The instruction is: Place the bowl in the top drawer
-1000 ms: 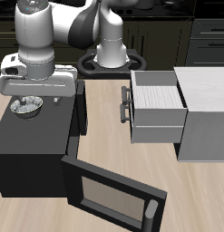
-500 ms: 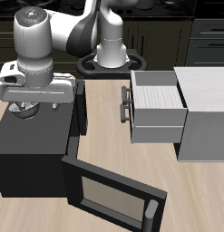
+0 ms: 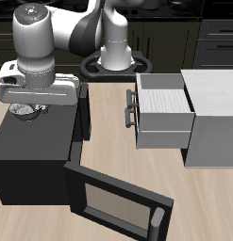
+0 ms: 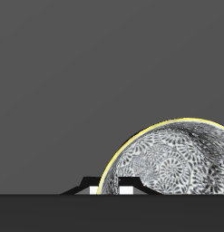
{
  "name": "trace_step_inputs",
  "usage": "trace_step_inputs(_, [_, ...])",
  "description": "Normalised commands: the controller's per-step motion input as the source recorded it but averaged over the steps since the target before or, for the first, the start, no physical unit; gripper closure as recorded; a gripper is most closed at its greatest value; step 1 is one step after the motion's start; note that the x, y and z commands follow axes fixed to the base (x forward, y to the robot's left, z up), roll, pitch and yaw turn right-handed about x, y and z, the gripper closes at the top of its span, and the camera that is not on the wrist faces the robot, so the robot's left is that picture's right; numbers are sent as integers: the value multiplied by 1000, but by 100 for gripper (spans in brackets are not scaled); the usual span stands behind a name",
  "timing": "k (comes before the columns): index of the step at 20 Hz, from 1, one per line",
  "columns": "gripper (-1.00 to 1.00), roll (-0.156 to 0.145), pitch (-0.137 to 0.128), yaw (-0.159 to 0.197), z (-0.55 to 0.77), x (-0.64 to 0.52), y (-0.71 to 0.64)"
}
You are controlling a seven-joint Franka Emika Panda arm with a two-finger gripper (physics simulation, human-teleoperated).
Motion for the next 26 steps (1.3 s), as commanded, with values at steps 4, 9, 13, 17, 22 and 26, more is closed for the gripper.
trace_step_inputs(4, [100, 4, -16, -5, 86, -50, 39])
trace_step_inputs(9, [100, -7, -62, 10, 361, -171, 144])
trace_step_inputs(13, [100, 2, -86, -1, 500, -307, 309])
trace_step_inputs(17, [100, 32, -72, -4, 408, -316, 428])
trace_step_inputs(22, [100, 31, -3, 38, 231, -528, 572])
trace_step_inputs(26, [100, -17, -21, 114, 39, -346, 438])
